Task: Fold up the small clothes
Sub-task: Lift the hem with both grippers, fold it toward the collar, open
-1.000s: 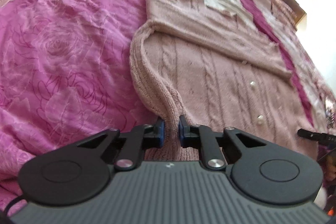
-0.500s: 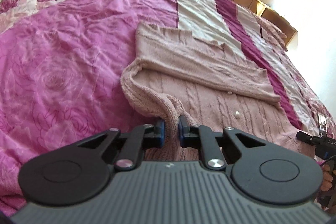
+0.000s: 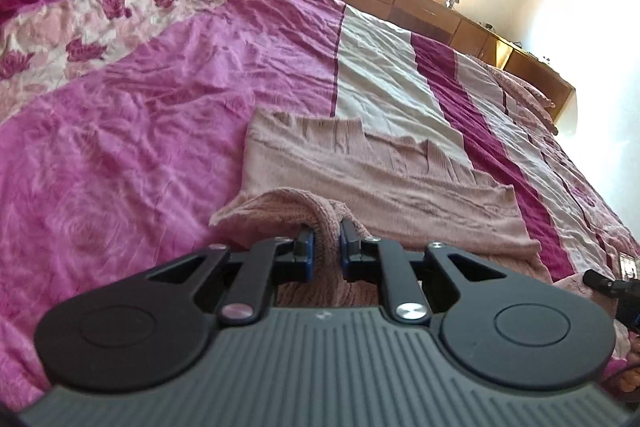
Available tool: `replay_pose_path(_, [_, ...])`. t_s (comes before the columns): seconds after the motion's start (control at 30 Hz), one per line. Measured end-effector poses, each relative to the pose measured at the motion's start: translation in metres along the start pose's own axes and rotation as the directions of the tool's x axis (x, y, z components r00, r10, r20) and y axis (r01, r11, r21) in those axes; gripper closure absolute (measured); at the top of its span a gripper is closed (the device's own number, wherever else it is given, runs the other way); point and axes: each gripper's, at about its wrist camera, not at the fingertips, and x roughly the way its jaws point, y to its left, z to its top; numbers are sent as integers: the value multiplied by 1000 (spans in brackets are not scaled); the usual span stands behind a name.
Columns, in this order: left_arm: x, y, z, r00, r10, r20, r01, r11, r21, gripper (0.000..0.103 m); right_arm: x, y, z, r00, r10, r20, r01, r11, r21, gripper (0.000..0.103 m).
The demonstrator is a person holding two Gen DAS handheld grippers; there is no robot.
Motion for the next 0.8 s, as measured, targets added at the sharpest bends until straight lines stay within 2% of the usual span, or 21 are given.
replay_pose_path(0.4, [32, -3, 24, 998, 44, 55, -45, 999, 10, 89, 42, 7, 29, 998, -29, 62, 28, 999, 22, 95])
replay_pose_path(0.8, [89, 7, 14, 992, 129, -15, -127, 988, 87, 88, 93, -17, 17, 977, -211, 36, 211, 977, 9, 95])
